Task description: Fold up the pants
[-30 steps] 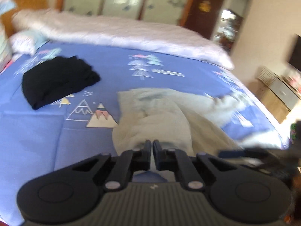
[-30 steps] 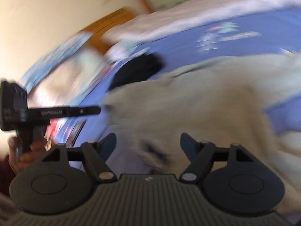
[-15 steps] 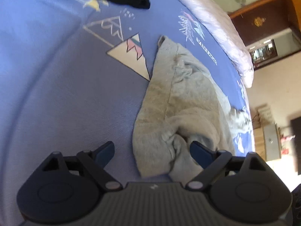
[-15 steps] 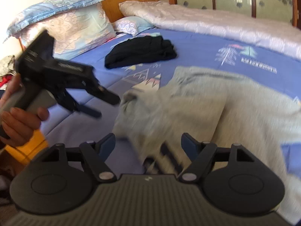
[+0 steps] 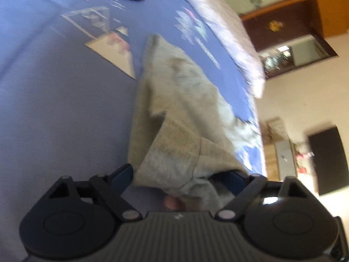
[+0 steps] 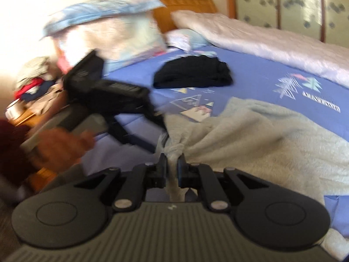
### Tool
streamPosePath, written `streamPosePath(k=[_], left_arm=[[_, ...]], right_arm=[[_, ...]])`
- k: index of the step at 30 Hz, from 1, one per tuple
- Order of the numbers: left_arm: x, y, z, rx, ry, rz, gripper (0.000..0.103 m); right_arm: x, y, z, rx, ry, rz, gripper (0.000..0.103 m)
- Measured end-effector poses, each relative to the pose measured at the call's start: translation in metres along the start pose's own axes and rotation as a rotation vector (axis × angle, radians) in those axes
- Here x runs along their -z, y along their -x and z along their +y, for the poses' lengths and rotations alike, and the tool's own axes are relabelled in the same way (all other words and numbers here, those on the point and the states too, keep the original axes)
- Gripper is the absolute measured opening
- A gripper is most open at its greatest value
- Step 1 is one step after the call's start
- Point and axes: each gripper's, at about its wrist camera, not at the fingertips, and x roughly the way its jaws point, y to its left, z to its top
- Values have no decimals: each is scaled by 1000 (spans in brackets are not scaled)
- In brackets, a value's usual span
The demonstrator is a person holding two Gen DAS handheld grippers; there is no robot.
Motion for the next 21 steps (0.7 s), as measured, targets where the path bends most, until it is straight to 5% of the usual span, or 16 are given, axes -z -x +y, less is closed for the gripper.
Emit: streamPosePath(k=[4, 8, 15, 18, 21], left_arm=[[5, -22, -12, -1, -19, 65, 14], [-4, -6, -28, -38, -65, -9, 12], [-8, 101, -74, 14, -258, -261, 12], [13, 108, -54, -86, -295, -280, 17], [29, 78, -10, -336, -212, -182, 33]], right_arm=[[23, 0, -5, -20, -44, 85, 12], [25, -4, 0, -6, -54, 93, 12], [-35, 14, 26, -100, -23, -125, 12], [-28, -24, 42, -148, -27, -44, 14], [2, -80, 51, -120, -65, 131, 22]])
